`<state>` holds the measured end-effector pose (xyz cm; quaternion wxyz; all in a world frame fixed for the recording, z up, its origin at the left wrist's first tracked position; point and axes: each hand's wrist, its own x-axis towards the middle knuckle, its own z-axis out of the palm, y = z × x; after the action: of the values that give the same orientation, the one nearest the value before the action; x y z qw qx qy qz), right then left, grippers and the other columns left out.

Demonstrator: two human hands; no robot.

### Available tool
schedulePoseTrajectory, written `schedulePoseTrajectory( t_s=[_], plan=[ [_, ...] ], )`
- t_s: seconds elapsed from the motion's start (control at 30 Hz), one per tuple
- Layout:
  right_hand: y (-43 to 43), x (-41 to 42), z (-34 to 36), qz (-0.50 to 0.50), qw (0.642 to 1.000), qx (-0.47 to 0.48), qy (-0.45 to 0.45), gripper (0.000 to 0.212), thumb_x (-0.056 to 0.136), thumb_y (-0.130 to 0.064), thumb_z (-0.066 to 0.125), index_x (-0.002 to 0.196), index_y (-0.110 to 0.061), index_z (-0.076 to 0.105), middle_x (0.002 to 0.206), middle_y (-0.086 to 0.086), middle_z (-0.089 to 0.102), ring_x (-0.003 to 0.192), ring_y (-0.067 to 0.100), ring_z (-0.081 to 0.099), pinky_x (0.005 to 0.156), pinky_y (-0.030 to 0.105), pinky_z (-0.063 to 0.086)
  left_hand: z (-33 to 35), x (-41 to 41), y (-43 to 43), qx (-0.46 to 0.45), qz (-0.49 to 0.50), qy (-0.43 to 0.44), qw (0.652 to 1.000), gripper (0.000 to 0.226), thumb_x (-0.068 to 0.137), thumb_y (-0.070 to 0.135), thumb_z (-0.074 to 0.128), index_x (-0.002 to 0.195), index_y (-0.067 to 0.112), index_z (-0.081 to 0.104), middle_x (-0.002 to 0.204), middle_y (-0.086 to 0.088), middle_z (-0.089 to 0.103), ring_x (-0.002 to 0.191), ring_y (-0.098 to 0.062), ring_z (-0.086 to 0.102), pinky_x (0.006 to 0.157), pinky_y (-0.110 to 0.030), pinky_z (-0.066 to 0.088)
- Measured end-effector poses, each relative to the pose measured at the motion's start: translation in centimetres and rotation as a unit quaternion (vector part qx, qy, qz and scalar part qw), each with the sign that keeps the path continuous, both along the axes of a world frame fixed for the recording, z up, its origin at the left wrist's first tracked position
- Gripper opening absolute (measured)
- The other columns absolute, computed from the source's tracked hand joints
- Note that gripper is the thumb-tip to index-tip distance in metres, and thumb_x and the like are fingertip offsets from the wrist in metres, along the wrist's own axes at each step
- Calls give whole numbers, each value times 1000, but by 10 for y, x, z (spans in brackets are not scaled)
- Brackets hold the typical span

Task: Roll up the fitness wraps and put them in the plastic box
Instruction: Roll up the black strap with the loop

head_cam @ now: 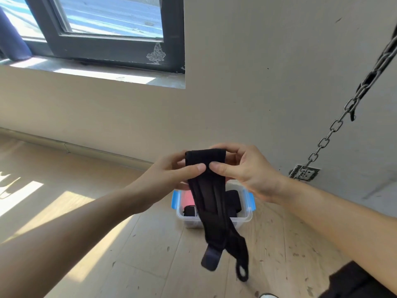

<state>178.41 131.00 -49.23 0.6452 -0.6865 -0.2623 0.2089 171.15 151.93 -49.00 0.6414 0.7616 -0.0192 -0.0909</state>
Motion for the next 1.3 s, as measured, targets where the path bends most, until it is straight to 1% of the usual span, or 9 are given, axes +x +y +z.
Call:
schedulePoseTrajectory(
  t_s=[0.17, 0.3, 0.5, 0.6, 0.67, 0.83, 0.97, 1.1, 1.3],
  plan=[
    [0, 3, -5, -27, 995, -9, -97, 25, 89, 3, 71, 111, -8, 73, 100, 13, 76, 97, 26, 73, 90, 39, 60, 1, 1, -1, -7, -36, 31, 999, 44, 98, 52, 53, 127, 21, 68, 116, -6, 76, 107, -24, 73, 95, -42, 56],
    [1, 5, -7, -27, 988, -33, -147, 30, 87, 5, 73, 113, -10, 73, 99, 9, 76, 95, 28, 72, 85, 43, 61, 2, 1, -3, -20, 3, 20, 1000, 35, 97, 37, 60, 119, 10, 68, 103, -8, 77, 94, -23, 74, 78, -34, 59],
    [-4, 8, -2, 28, 993, -80, -78, 38, 87, -18, 78, 123, -21, 68, 111, 6, 74, 103, 29, 70, 89, 42, 60, -2, 2, 1, -17, 31, -18, 999, 18, 97, 13, 65, 114, 7, 66, 92, -1, 76, 88, -18, 73, 74, -34, 55],
    [-2, 8, -2, 43, 994, -101, -17, 40, 88, -47, 65, 123, -27, 67, 104, -4, 74, 98, 19, 69, 90, 41, 58, -1, 3, 1, -34, 43, -50, 997, 24, 92, 8, 70, 116, 10, 67, 99, -6, 75, 91, -23, 74, 74, -33, 59],
    [0, 6, -1, 45, 994, -94, 4, 40, 93, -52, 59, 122, -27, 67, 99, -1, 72, 91, 18, 67, 87, 38, 60, -2, 4, 1, -46, 51, -69, 995, 26, 88, 8, 74, 113, 14, 69, 104, -12, 74, 95, -26, 74, 77, -32, 59],
    [1, 4, 0, 47, 997, -53, 28, 30, 99, -24, 60, 126, -12, 64, 102, 9, 75, 93, 24, 73, 80, 43, 60, -10, 5, 2, -24, 68, -93, 993, 33, 78, 15, 79, 110, 22, 70, 109, -12, 73, 107, -38, 67, 89, -42, 61],
    [1, 5, -3, 23, 999, -34, 18, 28, 96, -13, 66, 123, -9, 65, 106, 17, 74, 95, 29, 74, 83, 48, 60, -10, 7, 4, -32, 45, -29, 998, 41, 78, 19, 78, 118, 20, 67, 112, -7, 75, 108, -32, 72, 85, -33, 60],
    [0, 7, -6, -6, 1000, -12, -1, 33, 90, -4, 70, 122, -13, 66, 106, 17, 74, 97, 33, 72, 80, 39, 62, -7, 5, 4, -9, -35, 32, 999, 47, 92, 42, 64, 136, 27, 62, 125, -1, 73, 118, -21, 69, 105, -44, 50],
    [-1, 11, -10, -5, 995, -32, -90, 37, 88, -5, 75, 122, -19, 69, 107, 14, 74, 103, 46, 65, 93, 54, 56, 2, 3, -5, -20, 1, 27, 999, 34, 99, 43, 59, 124, 22, 67, 112, -5, 77, 104, -24, 75, 86, -38, 60]
  ],
)
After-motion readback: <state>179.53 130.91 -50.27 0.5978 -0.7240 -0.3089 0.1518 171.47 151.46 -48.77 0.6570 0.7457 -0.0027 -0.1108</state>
